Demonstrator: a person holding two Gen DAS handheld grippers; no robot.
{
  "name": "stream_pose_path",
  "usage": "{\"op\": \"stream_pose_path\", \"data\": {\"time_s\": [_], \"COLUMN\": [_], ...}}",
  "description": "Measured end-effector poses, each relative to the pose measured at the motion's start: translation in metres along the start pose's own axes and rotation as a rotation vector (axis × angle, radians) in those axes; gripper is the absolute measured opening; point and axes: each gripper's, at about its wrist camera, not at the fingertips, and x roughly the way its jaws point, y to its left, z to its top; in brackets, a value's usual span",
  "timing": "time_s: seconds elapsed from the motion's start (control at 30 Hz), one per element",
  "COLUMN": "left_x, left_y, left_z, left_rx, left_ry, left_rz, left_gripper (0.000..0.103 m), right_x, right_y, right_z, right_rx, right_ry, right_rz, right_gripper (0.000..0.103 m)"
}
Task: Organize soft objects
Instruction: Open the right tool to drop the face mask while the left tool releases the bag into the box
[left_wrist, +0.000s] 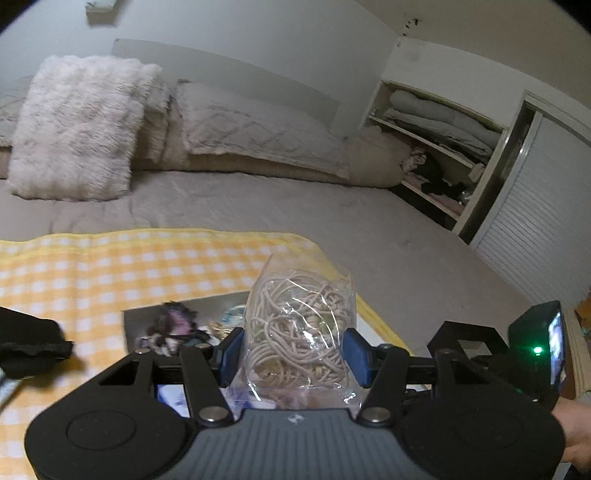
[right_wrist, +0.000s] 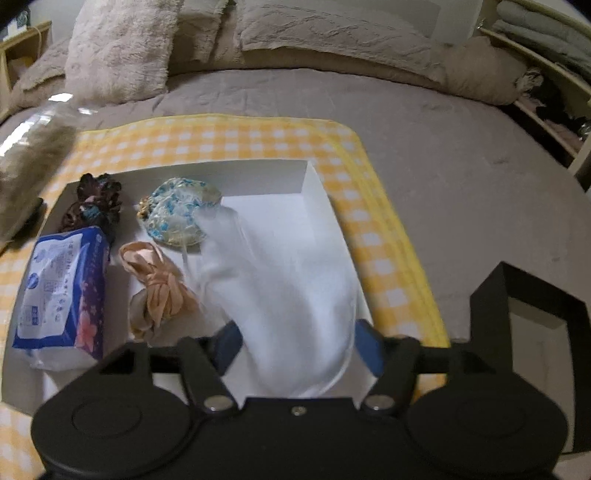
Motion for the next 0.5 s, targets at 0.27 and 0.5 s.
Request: {"op": "stream_pose_path", "data": {"time_s": [0.27,0.5], "left_x": [0.042,0.078], "left_y": [-0.018,-0.04], "left_z": [-0.01,-0.027], "left_rx": [-0.001,0.047], "left_ry": [0.06,0.112], "left_rz": [-0.063,-0.179], "left_gripper": [0.058,0.058], "right_x": [-0.013,-0.029], "right_y": [-0.026,-0.064], "right_z": [-0.007,-0.009], "right_rx": [0.056,0.242], "right_ry": [-0.009,-0.055], "right_rz": [0.039,-0.011], "right_gripper": [0.08,0.08]}}
